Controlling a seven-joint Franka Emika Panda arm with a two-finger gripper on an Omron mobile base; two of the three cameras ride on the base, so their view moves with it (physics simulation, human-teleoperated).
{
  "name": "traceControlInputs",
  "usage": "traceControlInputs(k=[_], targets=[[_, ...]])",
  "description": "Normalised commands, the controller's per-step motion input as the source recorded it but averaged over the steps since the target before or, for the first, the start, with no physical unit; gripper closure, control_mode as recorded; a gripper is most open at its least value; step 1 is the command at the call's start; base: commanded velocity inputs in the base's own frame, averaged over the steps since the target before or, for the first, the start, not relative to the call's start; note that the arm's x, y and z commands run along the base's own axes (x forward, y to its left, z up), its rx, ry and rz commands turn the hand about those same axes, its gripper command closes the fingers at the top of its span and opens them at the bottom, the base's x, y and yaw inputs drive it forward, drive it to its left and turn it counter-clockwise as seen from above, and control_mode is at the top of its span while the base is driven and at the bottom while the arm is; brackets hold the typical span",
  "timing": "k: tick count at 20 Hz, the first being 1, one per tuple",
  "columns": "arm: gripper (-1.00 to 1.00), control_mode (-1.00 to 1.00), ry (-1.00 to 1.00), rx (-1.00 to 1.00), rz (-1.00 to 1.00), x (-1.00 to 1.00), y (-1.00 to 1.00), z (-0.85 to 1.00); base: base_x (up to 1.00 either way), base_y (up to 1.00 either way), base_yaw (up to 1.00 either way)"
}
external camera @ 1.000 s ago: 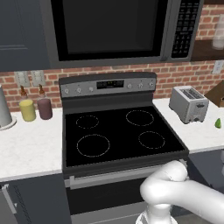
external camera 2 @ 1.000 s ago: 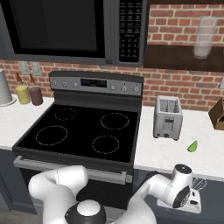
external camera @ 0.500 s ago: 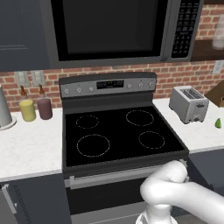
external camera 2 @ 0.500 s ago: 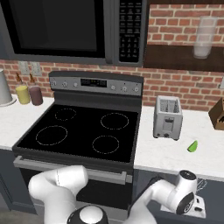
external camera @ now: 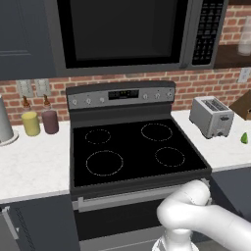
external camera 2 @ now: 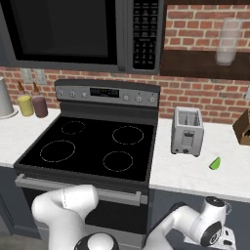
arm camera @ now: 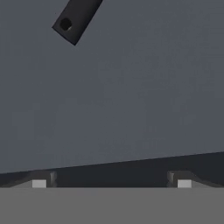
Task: Pick the whisk from the drawer and place it on the counter.
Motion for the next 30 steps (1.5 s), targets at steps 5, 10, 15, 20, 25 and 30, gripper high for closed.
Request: traceControlInputs(k=[5, 10, 15, 20, 25, 30], targets=[[-1.0, -1.0, 0.06, 0.0, 0.0, -0.46, -0.26, 0.0, 0.0, 0.0, 0.0], [-1.0, -1.0, 0.06, 0.0, 0.0, -0.5, -0.27, 0.0, 0.0, 0.0, 0.0], [-1.0, -1.0, 0.06, 0.0, 0.0, -0.55, -0.32, 0.0, 0.0, 0.0, 0.0], [-1.0, -1.0, 0.05, 0.0, 0.0, -0.6, -0.35, 0.0, 0.0, 0.0, 0.0], [-1.0, -1.0, 0.02, 0.0, 0.0, -0.58, -0.32, -0.01, 0.0, 0.0, 0.0], [-1.0, -1.0, 0.0, 0.0, 0.0, -0.4, -0.17, 0.0, 0.0, 0.0, 0.0]])
